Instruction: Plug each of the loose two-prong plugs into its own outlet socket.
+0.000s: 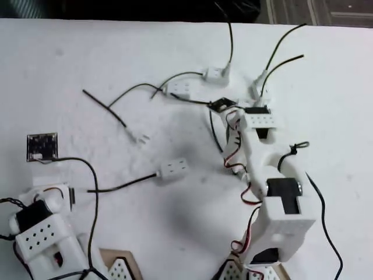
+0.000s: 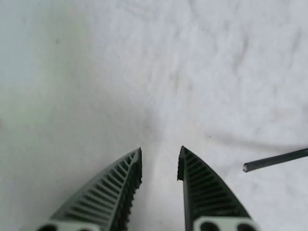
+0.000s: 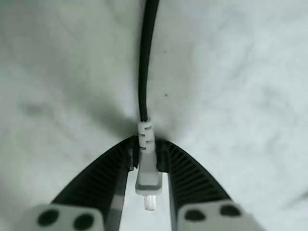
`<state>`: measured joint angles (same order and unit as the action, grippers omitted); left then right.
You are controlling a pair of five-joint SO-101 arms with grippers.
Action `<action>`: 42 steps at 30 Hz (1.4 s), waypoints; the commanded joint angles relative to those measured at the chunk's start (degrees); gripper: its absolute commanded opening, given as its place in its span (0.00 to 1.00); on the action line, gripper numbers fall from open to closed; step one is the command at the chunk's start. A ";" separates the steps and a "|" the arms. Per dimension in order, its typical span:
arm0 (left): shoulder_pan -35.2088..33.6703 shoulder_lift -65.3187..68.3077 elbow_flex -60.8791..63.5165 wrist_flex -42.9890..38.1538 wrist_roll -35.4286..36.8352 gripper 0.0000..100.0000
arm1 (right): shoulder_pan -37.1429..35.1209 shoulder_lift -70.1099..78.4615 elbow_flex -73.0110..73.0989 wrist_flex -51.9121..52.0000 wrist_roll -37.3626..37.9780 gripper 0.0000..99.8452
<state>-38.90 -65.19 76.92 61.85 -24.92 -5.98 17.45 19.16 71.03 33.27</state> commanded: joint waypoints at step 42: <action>0.57 -0.75 -0.26 -0.97 -1.41 0.14 | -11.03 35.82 -48.00 26.95 0.26 0.02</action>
<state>-38.90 -65.19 76.92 61.85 -25.71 -13.19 52.62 -25.67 98.64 33.45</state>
